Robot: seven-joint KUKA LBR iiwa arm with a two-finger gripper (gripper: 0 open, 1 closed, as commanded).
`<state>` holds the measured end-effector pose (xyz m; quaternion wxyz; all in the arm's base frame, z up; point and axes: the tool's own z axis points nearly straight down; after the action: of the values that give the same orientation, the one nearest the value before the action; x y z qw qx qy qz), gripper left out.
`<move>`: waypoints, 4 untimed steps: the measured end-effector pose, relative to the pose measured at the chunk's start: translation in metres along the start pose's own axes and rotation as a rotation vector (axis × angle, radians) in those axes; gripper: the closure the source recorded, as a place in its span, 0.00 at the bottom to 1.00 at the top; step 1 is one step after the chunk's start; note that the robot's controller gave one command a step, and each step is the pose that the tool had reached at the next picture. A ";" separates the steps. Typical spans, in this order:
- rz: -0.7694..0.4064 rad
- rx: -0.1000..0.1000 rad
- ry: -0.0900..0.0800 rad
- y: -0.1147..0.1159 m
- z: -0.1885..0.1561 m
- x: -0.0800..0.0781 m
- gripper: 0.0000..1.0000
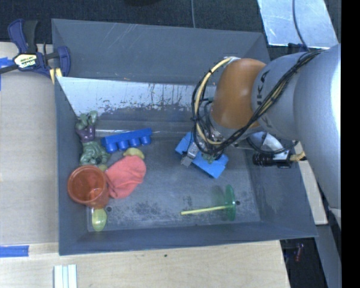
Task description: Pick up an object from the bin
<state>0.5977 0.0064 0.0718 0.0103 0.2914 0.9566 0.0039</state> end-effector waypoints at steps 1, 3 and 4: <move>0.000 0.000 0.000 0.000 0.000 0.000 1.00; -0.001 0.002 0.002 0.000 -0.063 0.000 1.00; -0.002 -0.002 -0.003 0.001 -0.088 -0.002 1.00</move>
Offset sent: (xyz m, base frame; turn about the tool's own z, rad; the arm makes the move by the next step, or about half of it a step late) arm 0.0000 -0.0002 0.1086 -0.0001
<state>0.5979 0.0057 0.1593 0.0121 0.2905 0.9568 0.0042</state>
